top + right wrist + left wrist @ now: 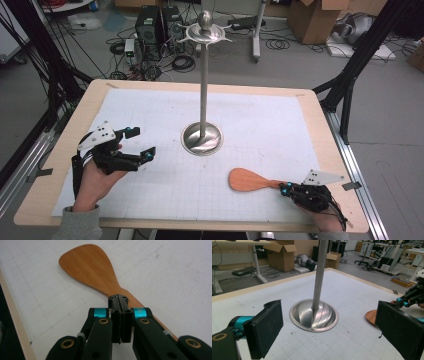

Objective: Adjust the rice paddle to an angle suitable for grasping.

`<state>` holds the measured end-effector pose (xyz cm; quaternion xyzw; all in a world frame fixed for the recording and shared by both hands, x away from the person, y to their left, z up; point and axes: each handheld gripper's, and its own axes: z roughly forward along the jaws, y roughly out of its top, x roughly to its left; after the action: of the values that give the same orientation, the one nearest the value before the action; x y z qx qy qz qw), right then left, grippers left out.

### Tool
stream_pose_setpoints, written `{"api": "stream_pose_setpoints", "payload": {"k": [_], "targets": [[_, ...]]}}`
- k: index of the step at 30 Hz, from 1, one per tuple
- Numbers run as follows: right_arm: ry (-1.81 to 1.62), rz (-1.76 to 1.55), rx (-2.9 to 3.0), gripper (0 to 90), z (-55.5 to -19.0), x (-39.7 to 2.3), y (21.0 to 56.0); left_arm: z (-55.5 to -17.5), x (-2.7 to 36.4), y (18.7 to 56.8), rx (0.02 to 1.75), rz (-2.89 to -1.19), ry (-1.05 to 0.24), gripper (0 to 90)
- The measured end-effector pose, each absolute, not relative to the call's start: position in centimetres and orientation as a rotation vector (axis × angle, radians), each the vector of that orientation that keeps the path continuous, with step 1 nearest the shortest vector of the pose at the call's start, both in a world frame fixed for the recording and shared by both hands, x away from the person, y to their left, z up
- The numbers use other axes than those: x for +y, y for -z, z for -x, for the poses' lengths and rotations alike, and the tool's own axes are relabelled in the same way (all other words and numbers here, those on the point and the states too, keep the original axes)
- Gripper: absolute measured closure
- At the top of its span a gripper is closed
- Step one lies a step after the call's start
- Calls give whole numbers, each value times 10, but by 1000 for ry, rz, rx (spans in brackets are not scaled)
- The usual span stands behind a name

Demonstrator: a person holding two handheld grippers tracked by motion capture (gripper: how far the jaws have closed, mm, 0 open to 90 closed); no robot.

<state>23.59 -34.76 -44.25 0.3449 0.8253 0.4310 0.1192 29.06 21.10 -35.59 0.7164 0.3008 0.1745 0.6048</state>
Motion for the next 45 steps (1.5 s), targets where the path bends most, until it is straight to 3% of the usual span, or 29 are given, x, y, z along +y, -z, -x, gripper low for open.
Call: {"api": "stream_pose_setpoints", "payload": {"k": [9, 24, 45], "targets": [[-1185, -1040, 2418, 900, -238, -348, 449, -294, 210, 358, 701, -1659, -397, 83], [-1117, -1150, 2354, 900, -291, -329, 447, -289, 218, 358, 719, -1656, -417, 83], [-1099, -1214, 2280, 900, -336, -297, 449, -286, 222, 358, 730, -1653, -422, 83]]}}
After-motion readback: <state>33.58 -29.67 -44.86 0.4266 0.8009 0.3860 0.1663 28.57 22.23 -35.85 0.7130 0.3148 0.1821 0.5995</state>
